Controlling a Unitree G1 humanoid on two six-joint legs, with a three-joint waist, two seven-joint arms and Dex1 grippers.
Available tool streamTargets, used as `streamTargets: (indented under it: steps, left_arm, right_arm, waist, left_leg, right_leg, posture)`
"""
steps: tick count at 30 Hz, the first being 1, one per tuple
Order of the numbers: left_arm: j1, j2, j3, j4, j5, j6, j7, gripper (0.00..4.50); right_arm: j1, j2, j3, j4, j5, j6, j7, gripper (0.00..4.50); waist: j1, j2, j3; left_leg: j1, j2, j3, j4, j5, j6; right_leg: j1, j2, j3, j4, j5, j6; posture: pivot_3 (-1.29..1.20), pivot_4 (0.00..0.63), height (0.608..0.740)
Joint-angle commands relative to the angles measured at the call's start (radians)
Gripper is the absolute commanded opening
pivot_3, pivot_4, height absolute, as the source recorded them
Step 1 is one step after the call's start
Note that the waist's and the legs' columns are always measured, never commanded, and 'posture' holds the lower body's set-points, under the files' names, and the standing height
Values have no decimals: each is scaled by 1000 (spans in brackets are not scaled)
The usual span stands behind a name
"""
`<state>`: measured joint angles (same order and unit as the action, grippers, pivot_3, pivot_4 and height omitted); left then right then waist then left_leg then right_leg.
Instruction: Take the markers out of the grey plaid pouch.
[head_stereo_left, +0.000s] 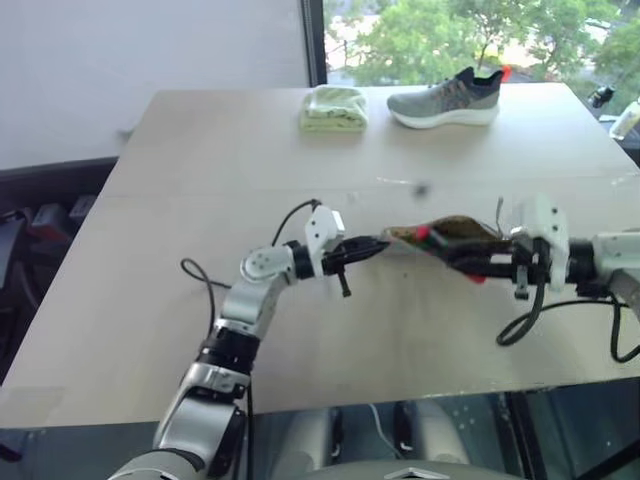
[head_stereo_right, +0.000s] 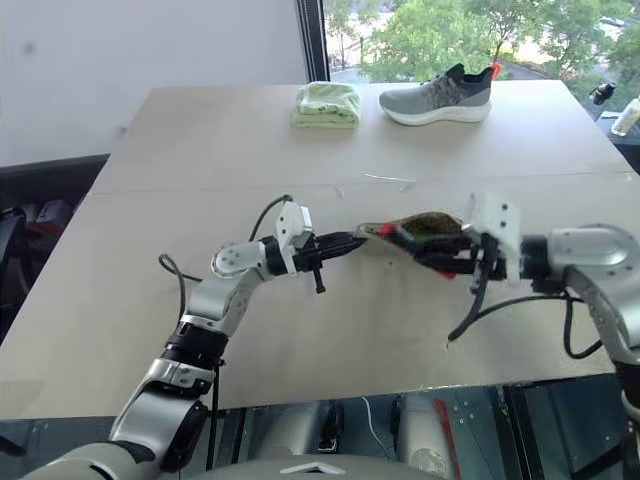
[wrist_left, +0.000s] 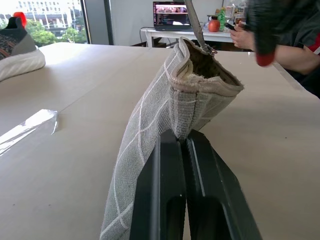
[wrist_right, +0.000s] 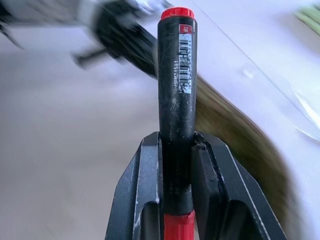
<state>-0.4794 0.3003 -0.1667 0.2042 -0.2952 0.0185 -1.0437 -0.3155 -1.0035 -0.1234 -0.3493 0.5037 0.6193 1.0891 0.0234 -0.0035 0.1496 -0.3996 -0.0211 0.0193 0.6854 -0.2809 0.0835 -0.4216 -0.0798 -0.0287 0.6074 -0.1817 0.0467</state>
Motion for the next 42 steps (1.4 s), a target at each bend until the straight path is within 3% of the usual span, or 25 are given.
streamTargets:
  steps: [1, 7, 12, 13, 14, 20, 23, 24, 26, 29, 33, 42]
  left_arm:
    - [11, 13, 11, -66, -4, 11, 14, 0]
    - [40, 34, 20, -122, -14, 36, 31, 0]
    - [62, 45, 26, -163, -20, 55, 44, 0]
    - [66, 49, 27, -171, -22, 58, 46, 0]
    - [68, 51, 28, -176, -24, 61, 48, 0]
    - [84, 63, 29, -204, -33, 81, 54, 0]
    - [84, 61, 24, -203, -33, 84, 56, 0]
    - [83, 58, 22, -201, -32, 83, 58, 0]
    - [80, 53, 18, -197, -31, 82, 60, 0]
    - [79, 47, 12, -197, -30, 80, 62, 0]
    - [77, 40, 4, -197, -24, 74, 62, 0]
    - [62, 27, -4, -192, -30, 74, 47, 0]
  right_arm:
    - [24, -67, -55, 107, -99, -42, -35, 299]
    - [-14, -78, -69, 281, -192, -16, -169, 299]
    - [30, -99, -22, 373, -289, -79, -191, 299]
    - [36, -105, -17, 389, -308, -98, -190, 1428]
    - [41, -110, -11, 401, -324, -116, -188, 1428]
    - [-3, -75, -39, 312, -238, -36, -139, 3664]
    - [-93, -3, -67, 150, -34, 146, -122, 3664]
    - [-117, 23, -73, 106, 25, 190, -123, 3213]
    - [-147, 65, -73, 39, 111, 255, -124, 2955]
    - [-144, 110, -46, -21, 164, 305, -151, 1985]
    - [-123, 140, 12, -43, 142, 304, -187, 172]
    - [-151, 161, 210, 72, -89, 113, -221, 73]
  waist:
    - [1, 0, 0]
    - [-7, 0, 0]
    - [-7, 0, 0]
    - [-7, 0, 0]
    - [-7, 0, 0]
    - [-10, 1, 0]
    - [-12, 0, 0]
    - [-13, 1, 0]
    - [-12, 1, 0]
    - [0, 1, 1]
    - [-2, 1, 1]
    - [-7, 1, 1]
  left_leg:
    - [0, 0, 0, 0, 0, -1]
    - [0, 0, 3, 0, 2, -3]
    - [0, 0, 2, -1, 2, -3]
    - [0, 0, 2, -1, 2, -3]
    - [0, 0, 2, -1, 2, -3]
    - [0, 0, 3, -1, 2, -3]
    - [1, 1, 2, -1, 1, -2]
    - [1, 1, 3, -1, 1, -2]
    - [1, 2, 2, -1, 0, 1]
    - [-1, 1, -1, -1, 0, 0]
    - [-2, -1, 0, 0, 1, -2]
    - [-1, -2, 1, 0, 1, -2]
  right_leg:
    - [0, 0, 0, -1, 0, 0]
    - [0, 0, 3, -1, 0, 0]
    - [0, 0, 2, 0, 0, 0]
    - [0, 0, 2, 0, 0, 0]
    - [0, 0, 3, 0, 0, 0]
    - [0, 1, 3, 0, 1, 1]
    - [0, 2, 3, 0, 1, 1]
    - [0, 3, 3, 0, 1, 1]
    - [-1, 3, 3, 0, 1, 1]
    - [0, 1, 0, -1, 1, 1]
    - [0, -1, 1, -2, 1, 1]
    - [0, -2, 1, -1, 0, 0]
  posture:
    - [0, 150, 740]
    - [0, 150, 740]
    - [0, 150, 740]
    - [0, 150, 740]
    - [0, 150, 740]
    - [0, 150, 740]
    - [0, 150, 740]
    - [0, 150, 740]
    - [0, 150, 740]
    - [0, 150, 740]
    - [0, 150, 740]
    - [0, 150, 740]
